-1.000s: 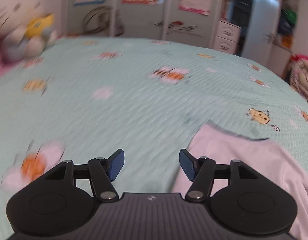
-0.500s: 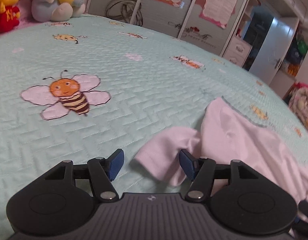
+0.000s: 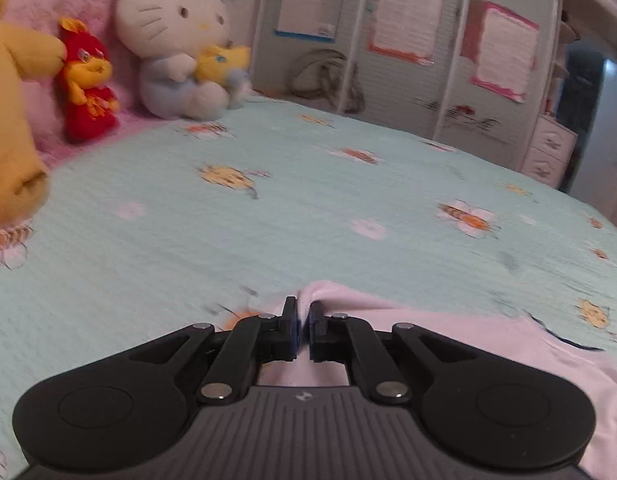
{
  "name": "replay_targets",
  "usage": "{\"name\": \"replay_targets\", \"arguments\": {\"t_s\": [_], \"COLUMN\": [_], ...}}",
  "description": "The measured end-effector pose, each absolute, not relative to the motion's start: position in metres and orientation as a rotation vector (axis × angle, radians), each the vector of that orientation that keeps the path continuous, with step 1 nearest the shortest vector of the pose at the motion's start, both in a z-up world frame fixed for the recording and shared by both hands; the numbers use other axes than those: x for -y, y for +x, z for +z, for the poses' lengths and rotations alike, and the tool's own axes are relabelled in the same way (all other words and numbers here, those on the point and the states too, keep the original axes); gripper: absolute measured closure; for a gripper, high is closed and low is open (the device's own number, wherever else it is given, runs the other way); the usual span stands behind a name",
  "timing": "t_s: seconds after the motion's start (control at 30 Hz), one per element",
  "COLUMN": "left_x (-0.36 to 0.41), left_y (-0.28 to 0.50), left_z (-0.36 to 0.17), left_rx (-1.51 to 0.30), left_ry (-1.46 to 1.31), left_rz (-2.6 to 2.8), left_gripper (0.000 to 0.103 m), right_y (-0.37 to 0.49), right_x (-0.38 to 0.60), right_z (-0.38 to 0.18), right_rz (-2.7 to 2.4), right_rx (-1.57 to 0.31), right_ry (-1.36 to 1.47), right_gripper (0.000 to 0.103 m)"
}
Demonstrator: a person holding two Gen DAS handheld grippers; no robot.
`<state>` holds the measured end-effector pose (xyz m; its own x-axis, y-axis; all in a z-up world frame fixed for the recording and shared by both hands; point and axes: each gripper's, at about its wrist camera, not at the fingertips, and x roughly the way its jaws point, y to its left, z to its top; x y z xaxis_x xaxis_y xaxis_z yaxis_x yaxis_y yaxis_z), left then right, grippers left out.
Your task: Fold clothes
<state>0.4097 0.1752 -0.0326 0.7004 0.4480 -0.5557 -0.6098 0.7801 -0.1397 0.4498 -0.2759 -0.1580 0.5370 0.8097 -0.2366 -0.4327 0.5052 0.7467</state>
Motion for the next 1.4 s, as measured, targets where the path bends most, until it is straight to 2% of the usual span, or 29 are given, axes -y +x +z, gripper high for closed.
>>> {"name": "replay_targets", "arguments": {"t_s": [0.1, 0.13, 0.17, 0.2, 0.37, 0.53, 0.8, 0.97, 1.17, 1.4], "left_x": [-0.179, -0.178, -0.179, -0.181, -0.171, -0.144, -0.165, -0.179, -0.161, -0.185], "left_y": [0.396, 0.389, 0.381, 0.373, 0.339, 0.345, 0.39, 0.418, 0.417, 0.393], "left_z": [-0.035, -0.037, -0.04, -0.046, -0.079, -0.099, -0.096, -0.106, -0.099, -0.106], "left_rx": [-0.513, -0.493, -0.476, -0.467, -0.483, -0.522, -0.486, -0.583, -0.576, -0.537], "left_ry": [-0.272, -0.268, -0.3, -0.365, -0.657, -0.531, -0.392, -0.361, -0.186, -0.334], "left_rz": [0.711, 0.732, 0.731, 0.706, 0.54, 0.548, 0.641, 0.588, 0.529, 0.427], "left_gripper": [0.09, 0.084, 0.069, 0.06, 0.047, 0.046, 0.04, 0.042, 0.041, 0.043], "right_y": [0.45, 0.45, 0.45, 0.45, 0.45, 0.449, 0.45, 0.45, 0.451, 0.451], "right_x": [0.276, 0.276, 0.276, 0.277, 0.277, 0.275, 0.273, 0.273, 0.273, 0.273], "right_z": [-0.157, -0.157, -0.157, -0.157, -0.158, -0.156, -0.156, -0.157, -0.157, -0.156], "right_rz": [0.812, 0.812, 0.812, 0.812, 0.812, 0.811, 0.812, 0.814, 0.816, 0.816], "right_rx": [-0.628, -0.628, -0.628, -0.628, -0.628, -0.628, -0.628, -0.628, -0.628, -0.631], "right_ry": [0.682, 0.681, 0.681, 0.68, 0.679, 0.68, 0.683, 0.685, 0.689, 0.696], "right_gripper": [0.032, 0.032, 0.032, 0.032, 0.032, 0.032, 0.032, 0.032, 0.032, 0.032]}}
